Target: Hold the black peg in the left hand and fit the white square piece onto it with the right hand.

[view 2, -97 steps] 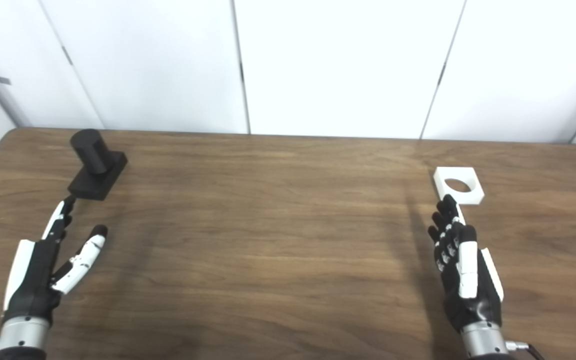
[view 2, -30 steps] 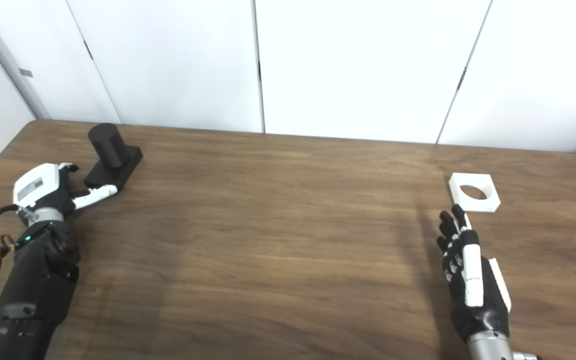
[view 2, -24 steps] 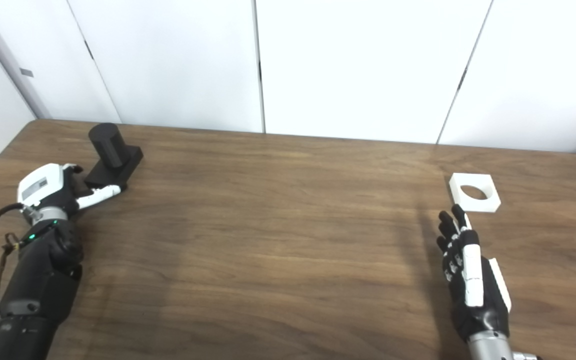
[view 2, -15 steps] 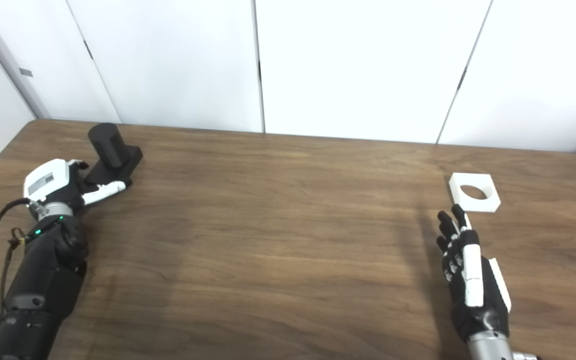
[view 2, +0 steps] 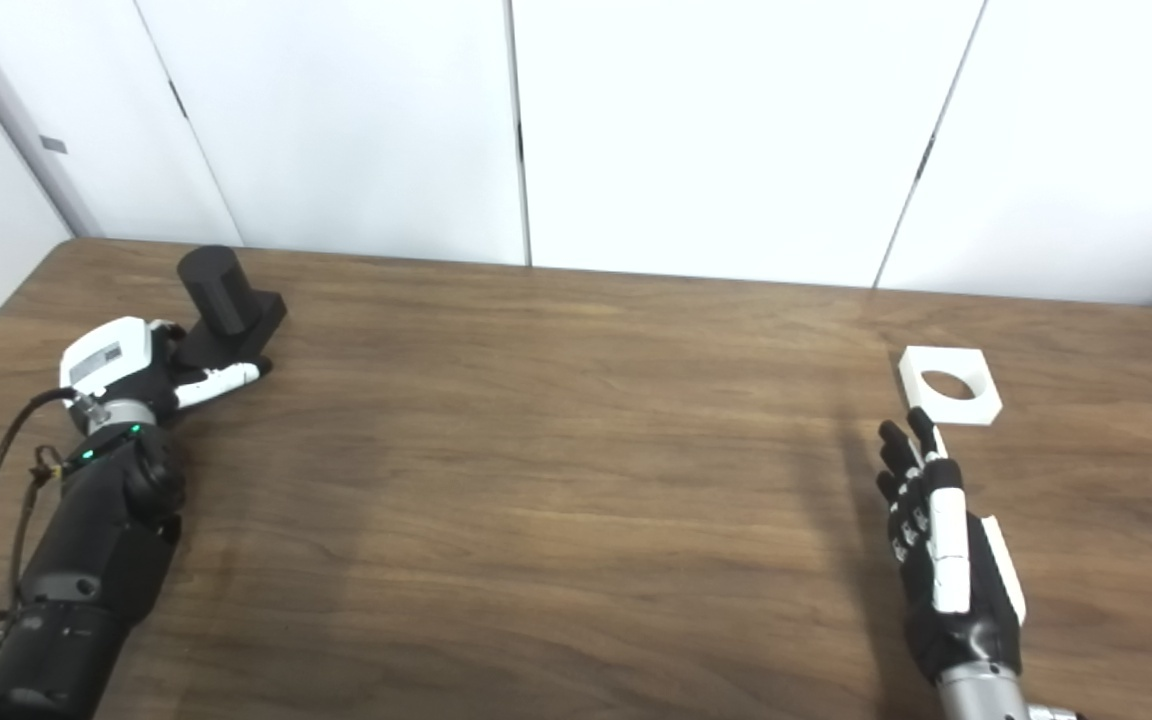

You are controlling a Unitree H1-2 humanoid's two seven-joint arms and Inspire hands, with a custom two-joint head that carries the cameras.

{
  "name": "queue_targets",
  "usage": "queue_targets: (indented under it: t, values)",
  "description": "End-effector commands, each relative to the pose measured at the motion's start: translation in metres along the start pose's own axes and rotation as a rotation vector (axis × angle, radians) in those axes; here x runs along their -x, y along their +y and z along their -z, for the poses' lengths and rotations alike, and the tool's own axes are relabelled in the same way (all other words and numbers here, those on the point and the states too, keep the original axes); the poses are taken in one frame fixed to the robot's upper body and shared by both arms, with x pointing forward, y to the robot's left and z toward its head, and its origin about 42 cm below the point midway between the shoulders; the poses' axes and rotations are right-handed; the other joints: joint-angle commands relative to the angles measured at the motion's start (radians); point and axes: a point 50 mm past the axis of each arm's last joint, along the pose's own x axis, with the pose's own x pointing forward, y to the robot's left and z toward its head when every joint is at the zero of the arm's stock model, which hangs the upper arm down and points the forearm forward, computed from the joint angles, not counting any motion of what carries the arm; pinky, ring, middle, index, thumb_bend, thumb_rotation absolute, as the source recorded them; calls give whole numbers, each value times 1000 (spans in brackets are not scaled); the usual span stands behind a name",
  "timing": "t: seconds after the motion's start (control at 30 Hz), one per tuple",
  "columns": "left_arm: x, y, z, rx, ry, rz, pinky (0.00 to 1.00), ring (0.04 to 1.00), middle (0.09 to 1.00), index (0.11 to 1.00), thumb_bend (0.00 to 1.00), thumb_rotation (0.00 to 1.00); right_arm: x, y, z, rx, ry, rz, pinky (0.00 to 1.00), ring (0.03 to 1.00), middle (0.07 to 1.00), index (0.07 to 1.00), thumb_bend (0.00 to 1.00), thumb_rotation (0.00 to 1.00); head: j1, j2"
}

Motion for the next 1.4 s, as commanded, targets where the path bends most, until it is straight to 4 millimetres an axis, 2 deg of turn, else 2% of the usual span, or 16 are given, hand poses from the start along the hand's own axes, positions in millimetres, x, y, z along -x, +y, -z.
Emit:
queue_targets:
  t: [0.0,0.13,0.2,0.43,0.6,0.83,0.93,1.13,1.37]
  values:
    - [-11,25,-12,5,-2,-47,917,924,915,871,866,772,26,0,6,-13,19,17,1000,989,953,1000,477,1000,1,1]
    - [-11,25,-12,20,16,-37,898,926,923,870,823,700,25,0,6,-34,21,16,1000,999,962,1000,502,1000,3,0]
    - [-10,24,-11,13,17,-36,876,912,908,853,818,699,25,0,6,-41,24,17,1000,1000,965,1000,502,1000,7,-2]
    - [-8,22,-13,-15,22,-43,846,907,905,823,773,626,27,-3,6,-30,25,14,1000,1000,970,1000,517,1000,61,-20]
    - [-7,21,-16,-19,23,-39,822,878,881,801,760,643,25,-8,9,-34,14,-5,1000,1000,979,1000,520,1000,93,-36]
    - [-5,17,-18,-13,19,-53,830,884,874,759,739,602,25,-9,9,-20,17,-3,1000,1000,975,1000,536,1000,117,-59]
    - [-4,17,-18,-17,18,-59,814,872,851,716,707,539,25,-9,9,-19,17,-3,1000,1000,978,1000,541,1000,120,-68]
    - [-3,16,-17,-1,15,-82,792,856,831,667,704,470,25,-8,8,-14,14,-2,1000,1000,974,1000,543,1000,120,-77]
    - [1,17,-16,34,-1,-105,779,837,798,603,662,303,26,-7,7,-14,10,-6,1000,1000,976,1000,520,1000,112,-76]
